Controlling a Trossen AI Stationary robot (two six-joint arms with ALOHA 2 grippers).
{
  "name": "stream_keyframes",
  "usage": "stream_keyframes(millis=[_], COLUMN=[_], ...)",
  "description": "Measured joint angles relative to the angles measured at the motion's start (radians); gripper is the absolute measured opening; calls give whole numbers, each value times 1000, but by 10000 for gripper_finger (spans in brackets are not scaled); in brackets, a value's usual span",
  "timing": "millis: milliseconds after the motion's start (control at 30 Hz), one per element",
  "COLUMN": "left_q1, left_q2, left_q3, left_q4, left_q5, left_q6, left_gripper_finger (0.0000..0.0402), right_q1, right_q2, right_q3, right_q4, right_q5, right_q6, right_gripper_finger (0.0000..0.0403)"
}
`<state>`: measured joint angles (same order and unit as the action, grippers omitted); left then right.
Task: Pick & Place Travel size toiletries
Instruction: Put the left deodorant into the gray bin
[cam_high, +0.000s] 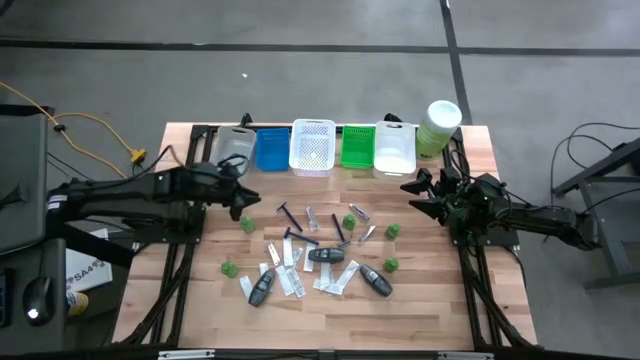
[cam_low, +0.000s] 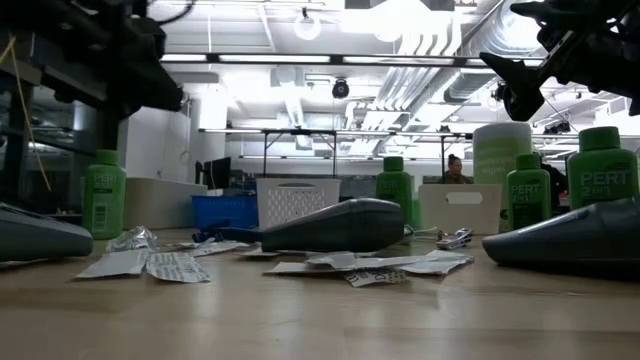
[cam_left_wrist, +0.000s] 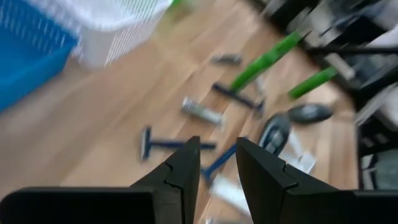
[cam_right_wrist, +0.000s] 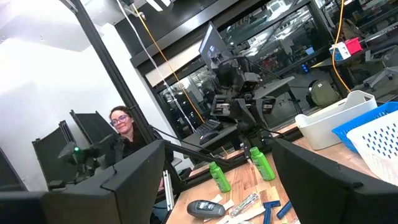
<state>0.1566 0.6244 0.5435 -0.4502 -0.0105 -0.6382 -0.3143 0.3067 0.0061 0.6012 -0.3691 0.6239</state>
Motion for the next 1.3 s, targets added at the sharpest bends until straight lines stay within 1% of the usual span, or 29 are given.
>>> stream_keyframes(millis=[200,300,400,567,767,1033,1200,1300], left_q1=[-2,-30,-78,-176,-298,-472,-562,-595], left_q2=[219,324,422,551,669,770,822,834], left_q3=[189,269,332,399,440,441,442,442], left_q4=[-221,-303,-340,-346,-343,-341,-280,-247], left_q5=[-1,-22,-50,-71,-104,-138,-96,-81], left_q6=[-59,-83,-121,-206,-345,-546,-631,-650], left_gripper_finger=[104,104,104,104,104,104,104,104], right_q1=[0,0,0,0,0,0,0,0], right_q2=[0,0,0,0,0,0,0,0], right_q3=[0,0,0,0,0,0,0,0], right_q4=[0,0,0,0,0,-2,-8,-10], right_q5=[0,0,0,0,0,0,0,0], right_q6=[0,0,0,0,0,0,0,0], right_gripper_finger=[293,293,293,293,293,293,293,293])
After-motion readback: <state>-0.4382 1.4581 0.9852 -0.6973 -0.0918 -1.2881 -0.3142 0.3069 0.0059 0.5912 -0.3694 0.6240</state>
